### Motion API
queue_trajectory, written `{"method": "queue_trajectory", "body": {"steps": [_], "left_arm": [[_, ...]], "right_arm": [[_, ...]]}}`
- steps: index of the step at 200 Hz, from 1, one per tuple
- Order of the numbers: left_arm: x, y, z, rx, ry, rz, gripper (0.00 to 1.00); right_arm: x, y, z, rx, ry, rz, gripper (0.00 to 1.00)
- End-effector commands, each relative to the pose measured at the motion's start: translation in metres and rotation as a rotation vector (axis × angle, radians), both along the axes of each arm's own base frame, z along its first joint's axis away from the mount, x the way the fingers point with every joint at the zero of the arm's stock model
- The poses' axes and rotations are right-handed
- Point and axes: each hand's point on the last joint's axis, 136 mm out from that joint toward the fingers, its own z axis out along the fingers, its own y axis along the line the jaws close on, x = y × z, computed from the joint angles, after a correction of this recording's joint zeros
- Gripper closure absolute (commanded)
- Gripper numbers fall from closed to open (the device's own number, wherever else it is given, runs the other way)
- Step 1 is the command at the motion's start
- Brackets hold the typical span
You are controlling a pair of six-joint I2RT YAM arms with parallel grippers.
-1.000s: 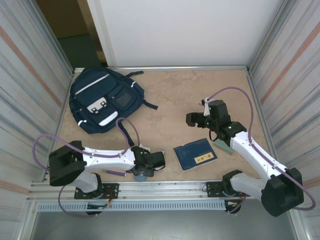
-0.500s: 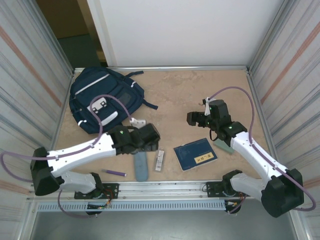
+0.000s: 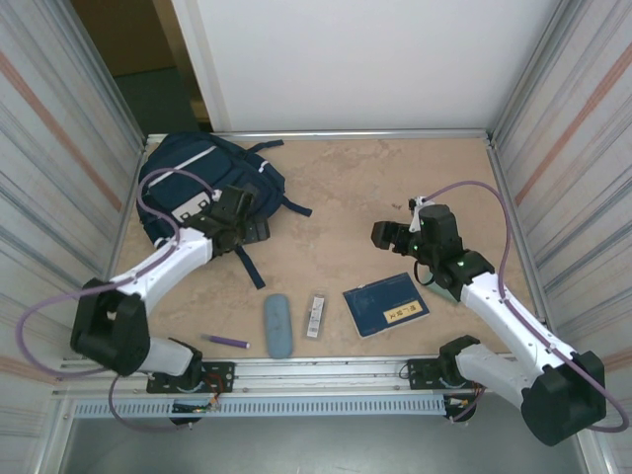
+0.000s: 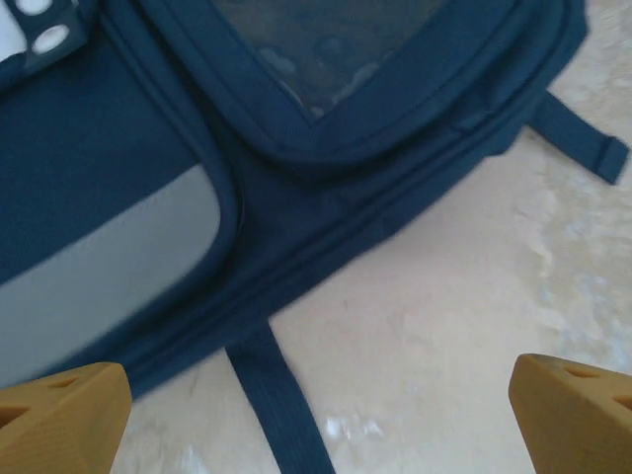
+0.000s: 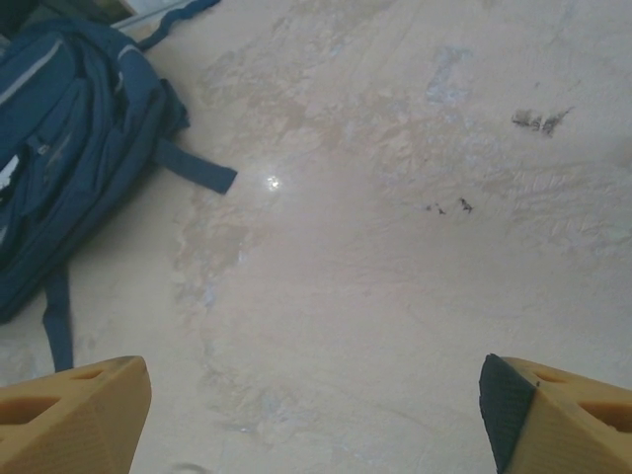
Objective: Pack the student bag
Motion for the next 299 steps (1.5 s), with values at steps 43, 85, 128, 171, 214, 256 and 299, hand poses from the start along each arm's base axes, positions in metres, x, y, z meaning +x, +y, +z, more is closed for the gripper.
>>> {"method": "queue_trajectory", "body": {"steps": [43, 85, 128, 171, 214, 256, 299], "left_arm": [[0.06, -0.023, -0.042, 0.183, 0.151, -0.132, 0.01], [0.071, -0.04, -0.068, 0.22, 0.193, -0.181, 0.47], [0.075, -0.111, -0.05, 0.102, 0.151, -0.327, 0.69], [0.077, -0.225, -0.032, -0.184, 0.124, -0.435, 0.65], [0.064, -0.317, 0.039, -0.436, 0.036, -0.591, 0.38], [0.059, -0.248, 0.131, -0.419, -0.138, -0.556, 0.29], [0.066, -0.09, 0.108, -0.245, -0.156, -0.262, 0.21]], "right_arm": [[-0.008, 0.001, 0.005, 0.062, -0.008, -0.022, 0.14], [-0.011, 0.0, 0.003, 0.078, -0.006, -0.036, 0.14], [-0.007, -0.002, 0.006, 0.089, -0.013, -0.057, 0.14], [0.002, 0.001, 0.003, 0.168, 0.046, -0.102, 0.11], [0.009, -0.013, -0.014, 0.218, 0.205, -0.229, 0.1], [0.006, 0.008, -0.032, 0.243, 0.285, -0.176, 0.11], [0.003, 0.046, -0.059, 0.136, 0.336, -0.095, 0.11]]}}
